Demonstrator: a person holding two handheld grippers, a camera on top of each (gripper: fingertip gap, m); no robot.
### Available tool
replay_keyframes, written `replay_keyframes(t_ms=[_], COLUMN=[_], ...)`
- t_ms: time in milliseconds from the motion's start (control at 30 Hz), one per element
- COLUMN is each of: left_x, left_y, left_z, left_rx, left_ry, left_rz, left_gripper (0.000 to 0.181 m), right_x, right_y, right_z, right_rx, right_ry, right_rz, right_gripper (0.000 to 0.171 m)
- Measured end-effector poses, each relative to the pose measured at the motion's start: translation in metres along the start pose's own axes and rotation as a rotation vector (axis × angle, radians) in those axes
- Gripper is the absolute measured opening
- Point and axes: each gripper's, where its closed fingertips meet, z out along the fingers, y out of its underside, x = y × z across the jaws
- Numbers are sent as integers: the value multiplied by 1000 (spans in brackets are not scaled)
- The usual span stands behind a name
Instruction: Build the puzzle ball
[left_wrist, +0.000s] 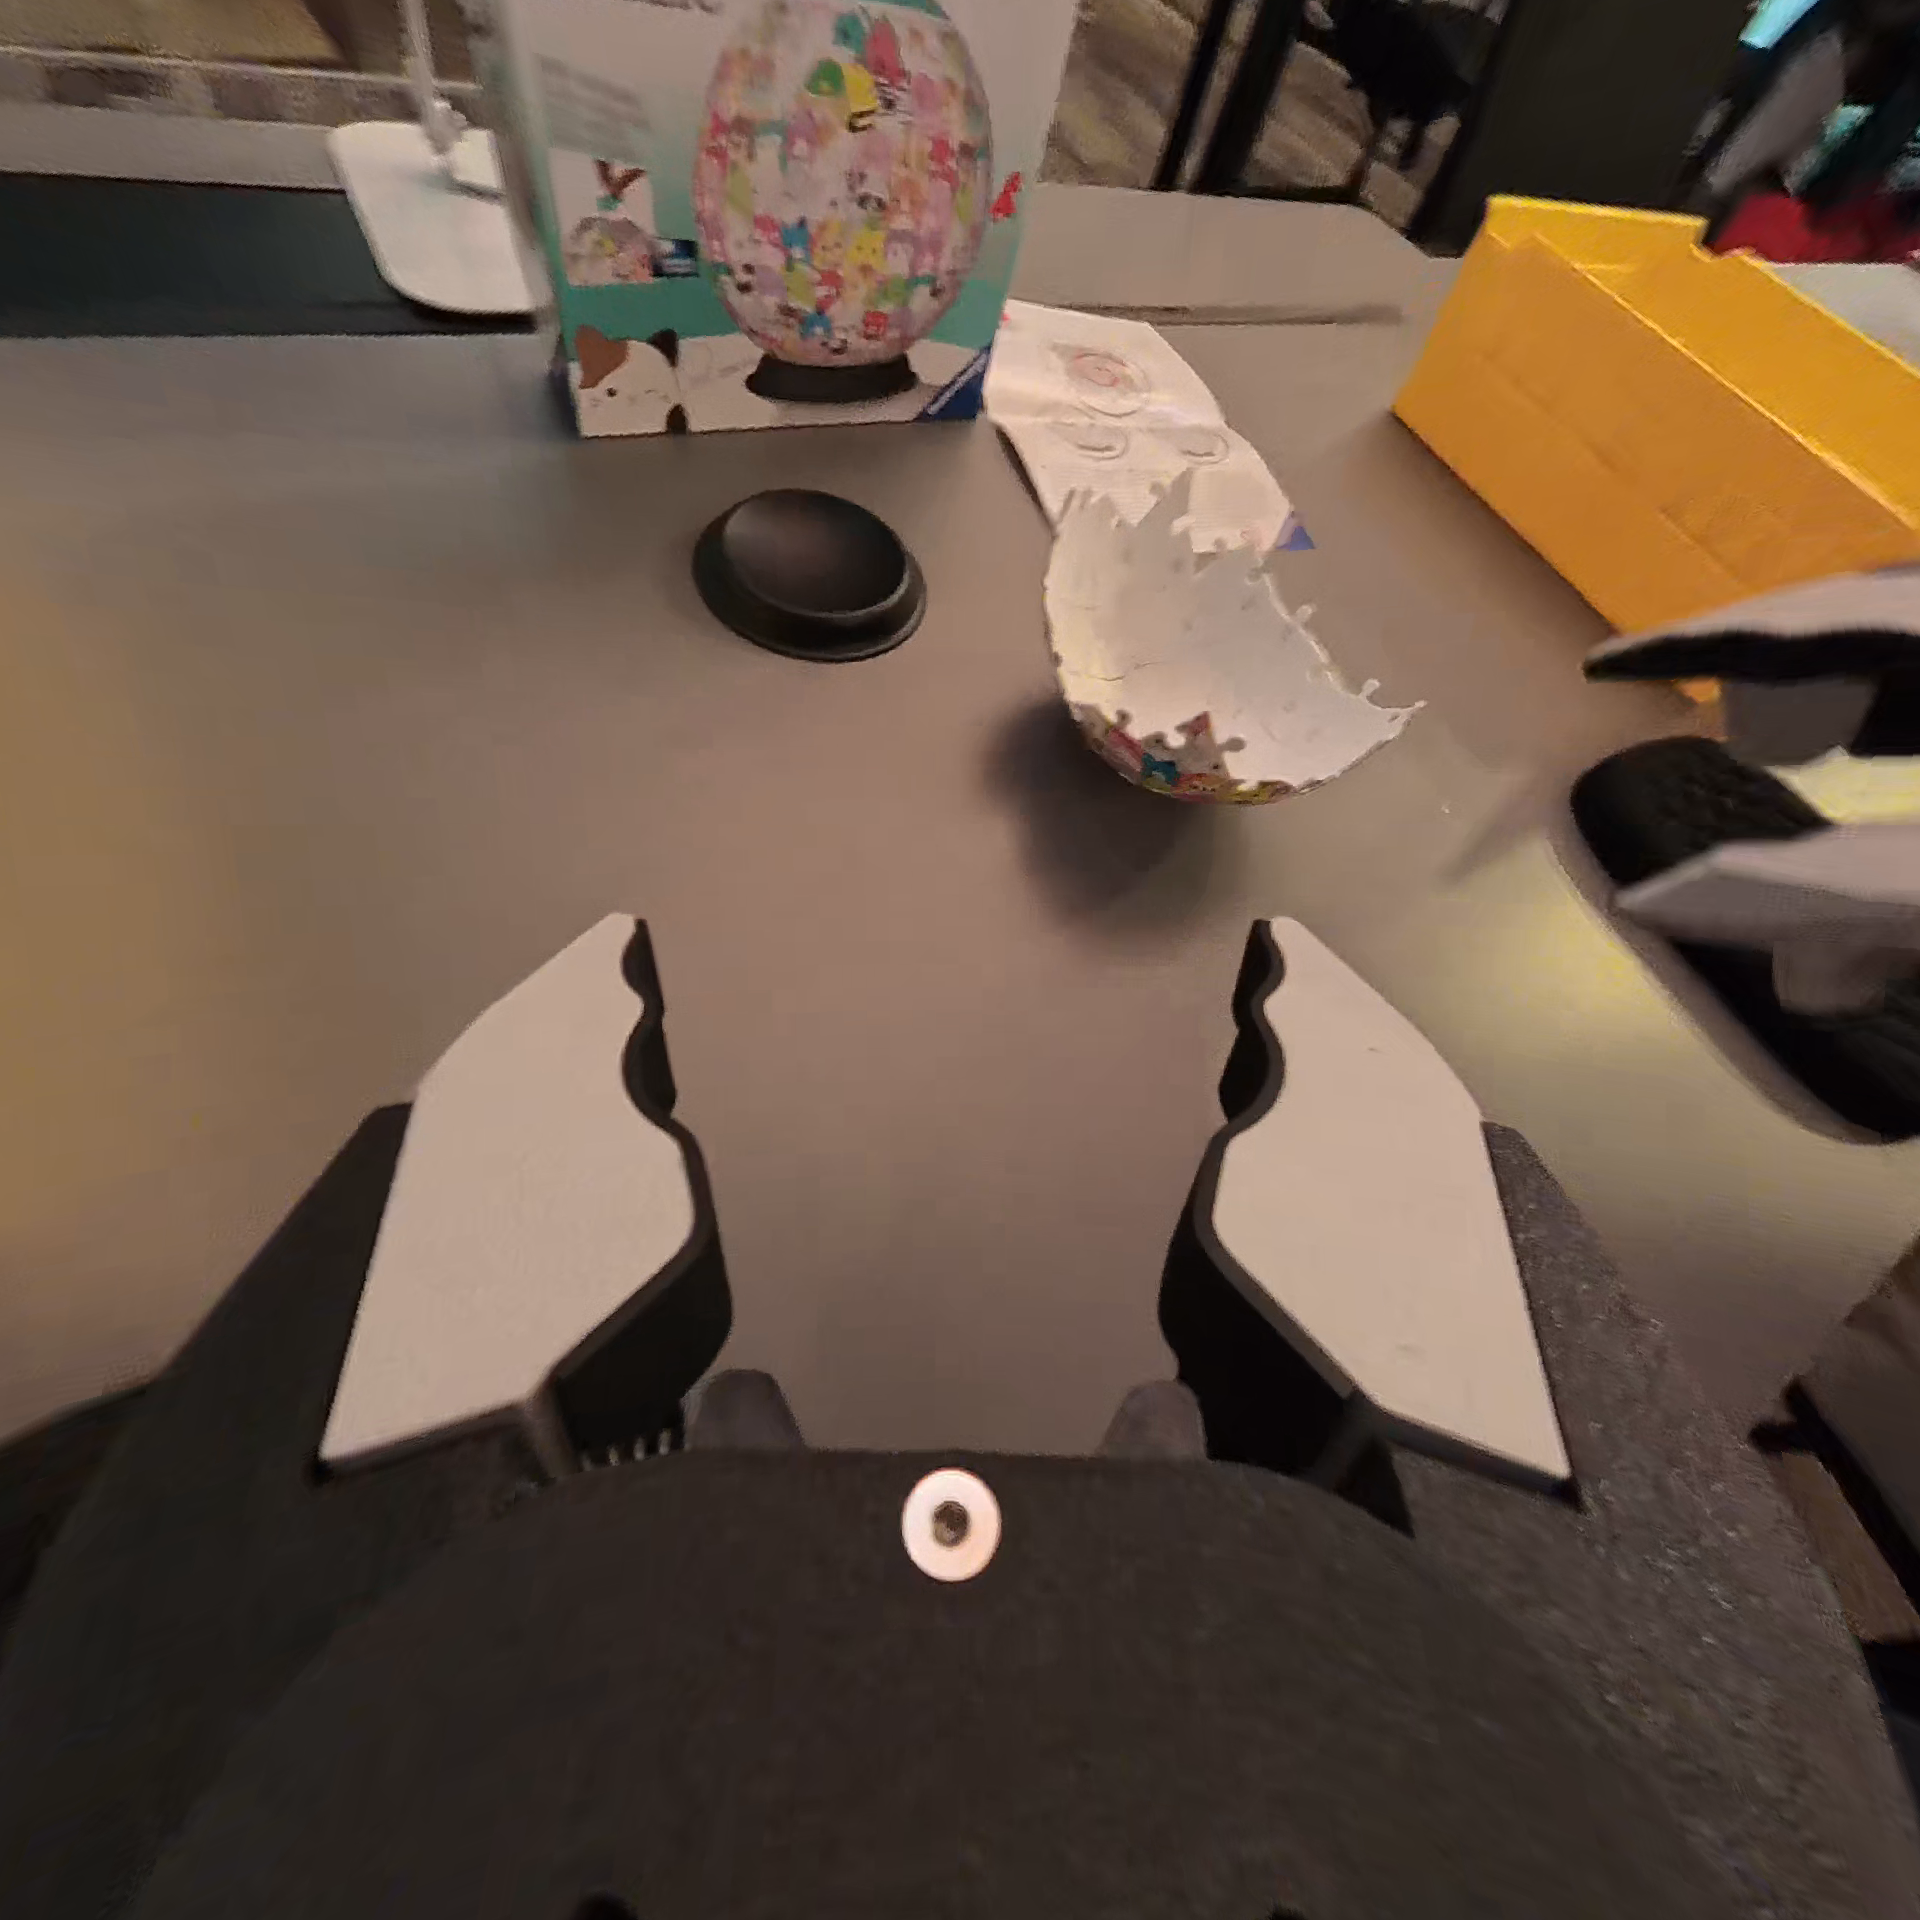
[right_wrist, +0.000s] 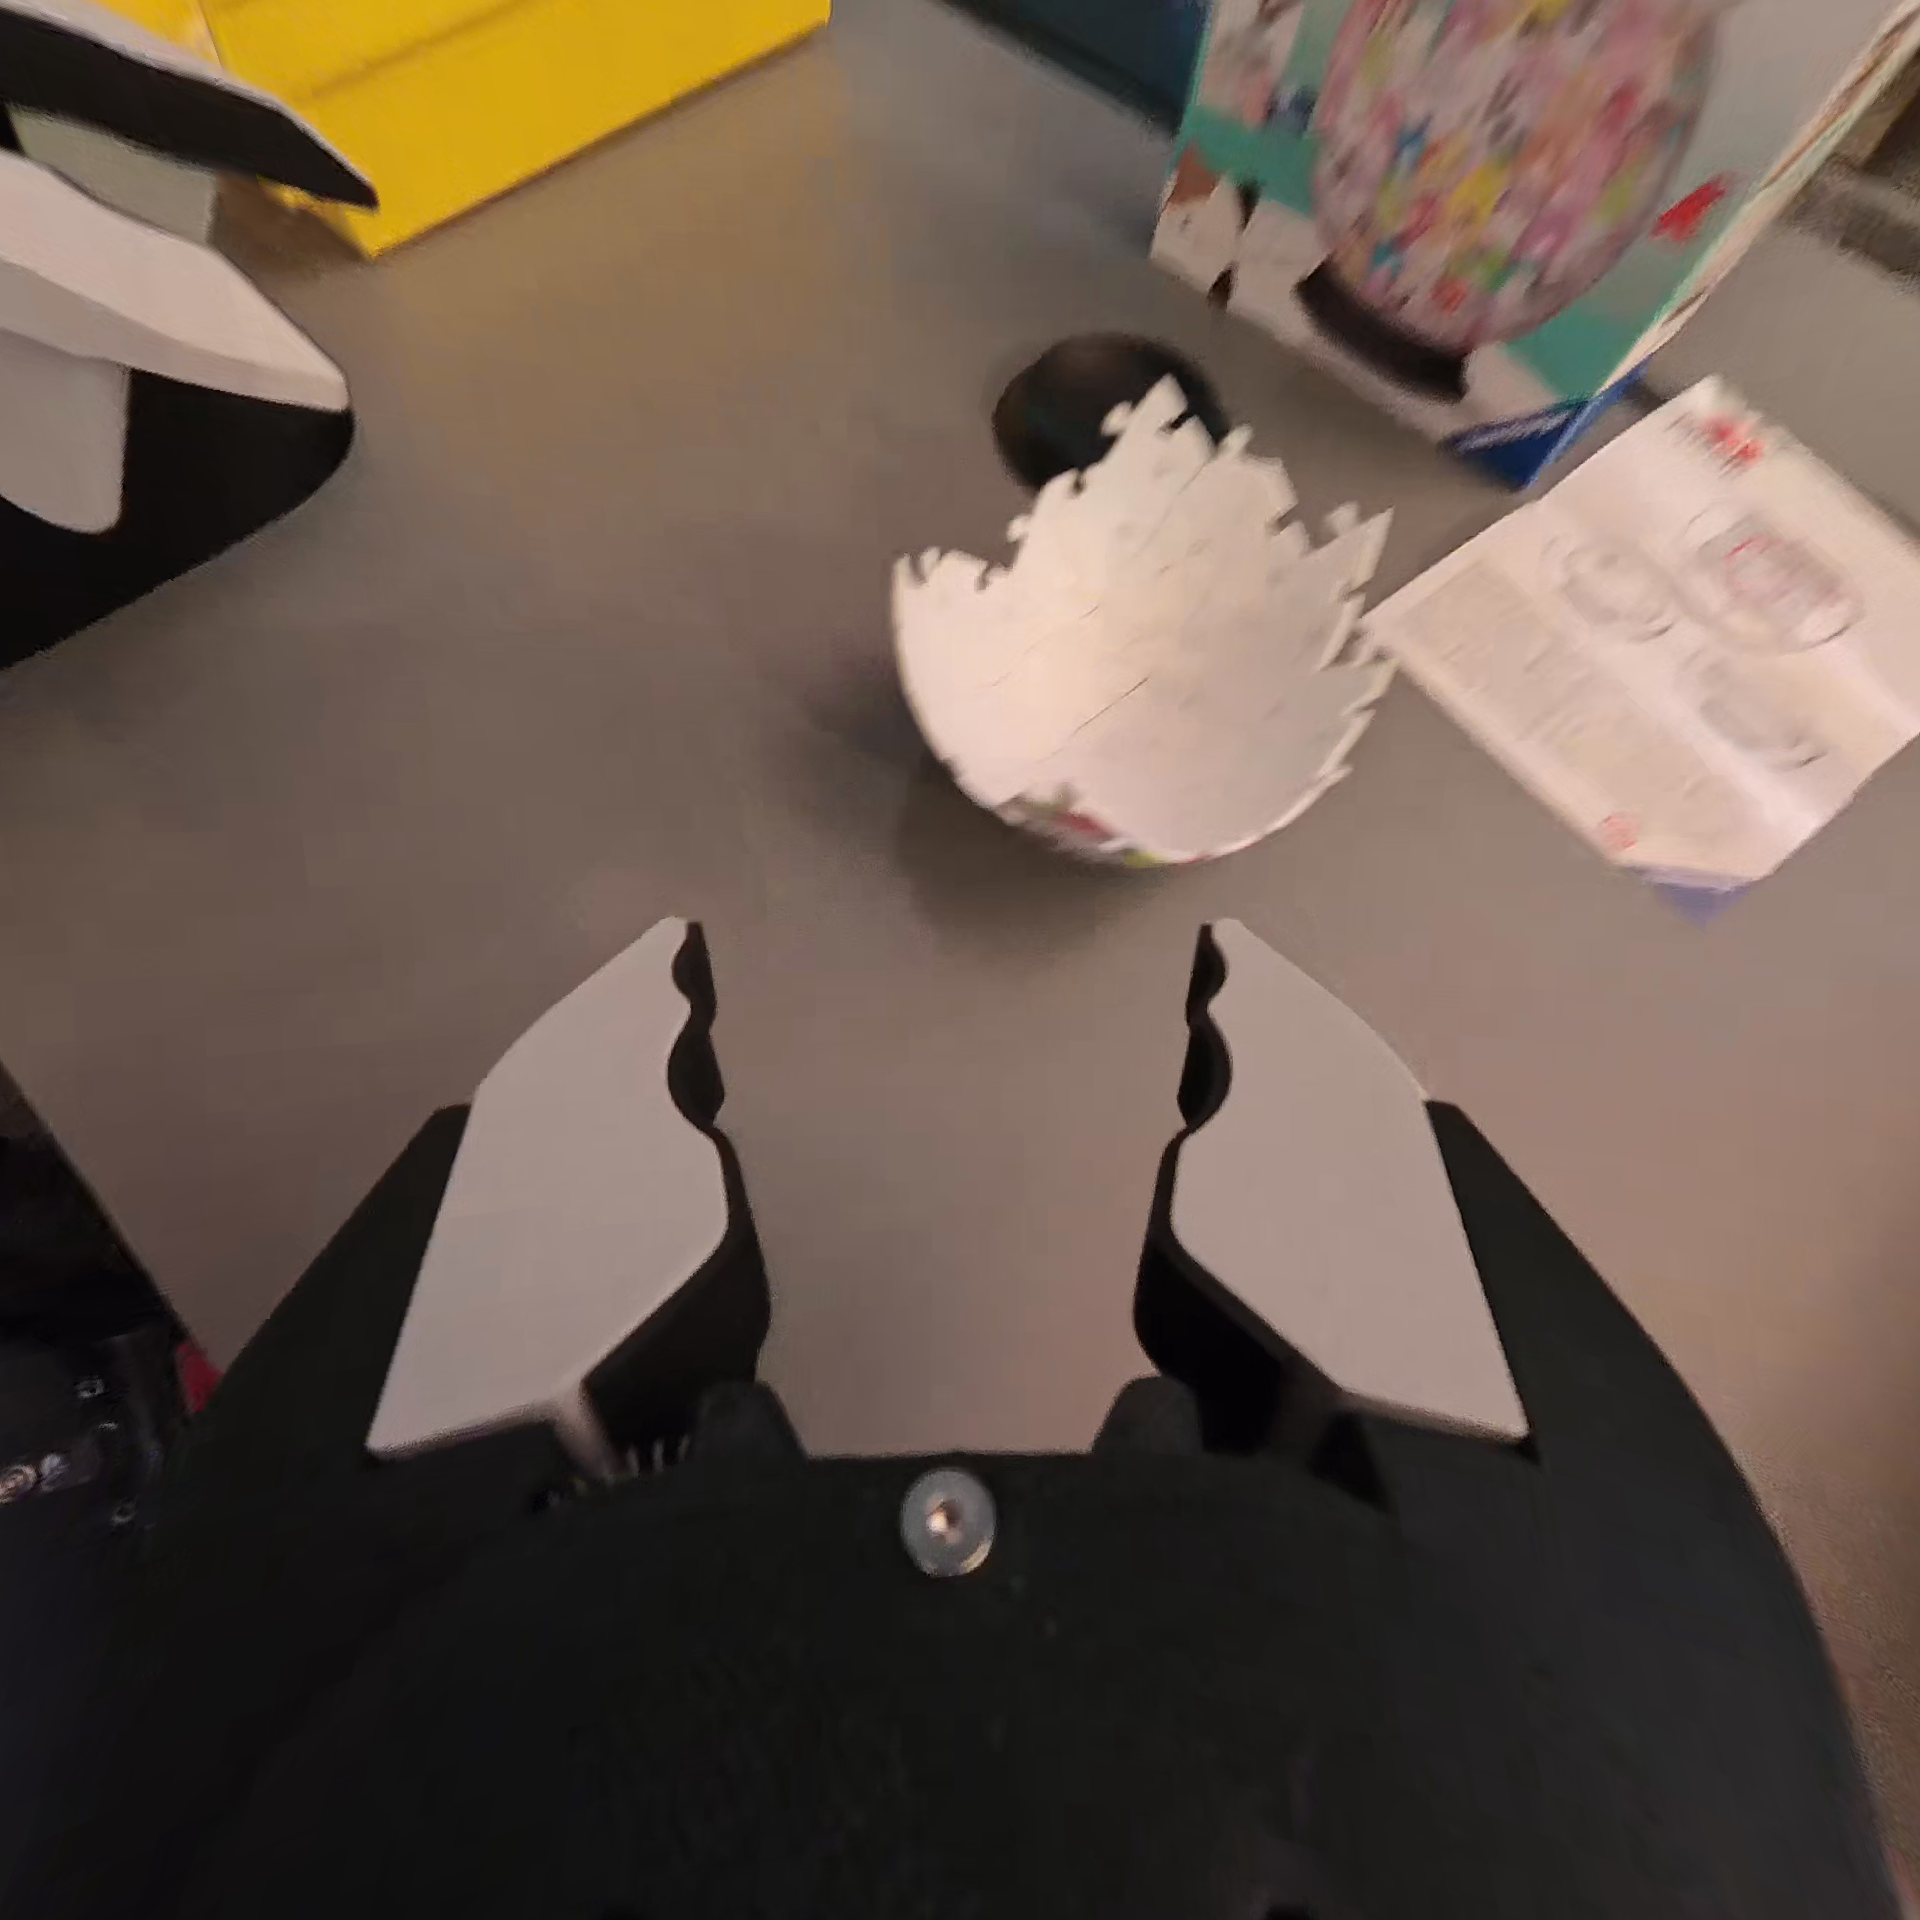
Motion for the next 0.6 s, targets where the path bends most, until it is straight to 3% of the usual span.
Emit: replay_keyframes(t_ms=[233,433,600], left_x=[-31,-39,-34], left_y=[53,83,92], left_z=[-4,12,27], left_rx=[-103,-192,-247], left_ry=[-247,-341,-380], left_rz=[-40,-32,-7], left_gripper=[130,138,139], right_x=[-40,-45,-29], right_y=[33,63,60], right_z=[42,68,76], right_rx=[-97,-224,-174], right_ry=[152,192,265], right_rz=[95,215,305], right_gripper=[112,124,132])
